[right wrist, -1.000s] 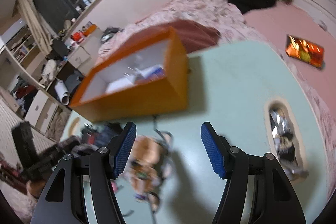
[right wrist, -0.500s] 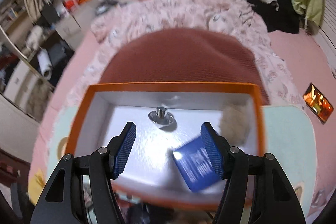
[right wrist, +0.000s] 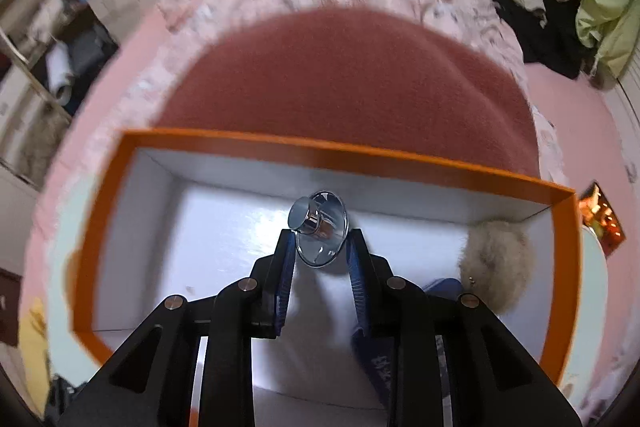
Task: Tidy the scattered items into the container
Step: 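Grasp the round metal stand in the box with the right gripper, place it on the table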
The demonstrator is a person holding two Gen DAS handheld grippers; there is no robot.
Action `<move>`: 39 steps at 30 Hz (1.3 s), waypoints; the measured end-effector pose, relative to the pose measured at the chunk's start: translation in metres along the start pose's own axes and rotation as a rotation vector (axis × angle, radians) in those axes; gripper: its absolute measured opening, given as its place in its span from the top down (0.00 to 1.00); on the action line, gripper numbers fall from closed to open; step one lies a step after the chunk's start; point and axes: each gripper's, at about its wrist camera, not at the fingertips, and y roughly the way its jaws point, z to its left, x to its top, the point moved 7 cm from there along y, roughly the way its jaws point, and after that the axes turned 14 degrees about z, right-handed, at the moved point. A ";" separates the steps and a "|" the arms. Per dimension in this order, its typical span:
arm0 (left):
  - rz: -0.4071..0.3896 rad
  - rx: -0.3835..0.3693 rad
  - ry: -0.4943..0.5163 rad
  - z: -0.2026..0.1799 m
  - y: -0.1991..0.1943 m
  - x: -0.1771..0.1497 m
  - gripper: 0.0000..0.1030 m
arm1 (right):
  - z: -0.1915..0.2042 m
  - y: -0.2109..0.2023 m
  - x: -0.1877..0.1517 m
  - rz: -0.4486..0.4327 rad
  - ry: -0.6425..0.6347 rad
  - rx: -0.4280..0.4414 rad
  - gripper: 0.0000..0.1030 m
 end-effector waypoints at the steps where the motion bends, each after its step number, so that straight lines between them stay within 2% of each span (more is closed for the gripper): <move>1: 0.000 0.000 0.000 0.000 0.000 0.000 0.01 | 0.002 -0.012 -0.003 -0.041 -0.010 0.019 0.73; 3: 0.000 0.000 0.000 0.000 0.000 0.000 0.01 | 0.007 -0.037 -0.015 -0.106 -0.041 0.084 0.73; 6: 0.000 0.001 0.000 0.000 0.000 0.000 0.01 | 0.014 -0.068 -0.044 -0.160 -0.111 0.170 0.73; 11: 0.000 0.000 0.000 0.000 0.001 0.000 0.01 | 0.010 -0.082 -0.099 -0.178 -0.169 0.237 0.73; 16: -0.007 -0.003 -0.009 0.001 -0.002 0.000 0.01 | 0.006 -0.063 -0.138 -0.170 -0.139 0.194 0.73; 20: -0.046 -0.004 -0.029 0.006 -0.014 0.001 0.01 | 0.002 -0.048 -0.148 -0.163 -0.136 0.152 0.71; 22: -0.068 -0.009 -0.021 0.006 -0.023 0.005 0.01 | 0.001 -0.048 -0.148 -0.193 -0.125 0.151 0.67; 24: -0.086 -0.011 -0.008 0.007 -0.034 0.013 0.01 | -0.002 -0.053 -0.147 -0.213 -0.112 0.157 0.44; 26: -0.104 -0.018 0.011 0.007 -0.047 0.025 0.01 | -0.006 -0.062 -0.146 -0.260 -0.097 0.168 0.34; 30: -0.128 -0.076 0.089 -0.006 -0.071 0.058 0.01 | -0.024 -0.076 -0.149 -0.316 -0.032 0.226 0.32; 34: -0.069 -0.138 0.146 -0.028 -0.074 0.099 0.01 | -0.052 -0.074 -0.161 -0.312 0.055 0.237 0.32; 37: 0.032 -0.177 0.159 -0.048 -0.057 0.129 0.01 | -0.064 -0.071 -0.169 -0.307 0.094 0.220 0.32; 39: 0.101 -0.175 0.184 -0.060 -0.039 0.145 0.01 | -0.070 -0.069 -0.173 -0.303 0.096 0.189 0.32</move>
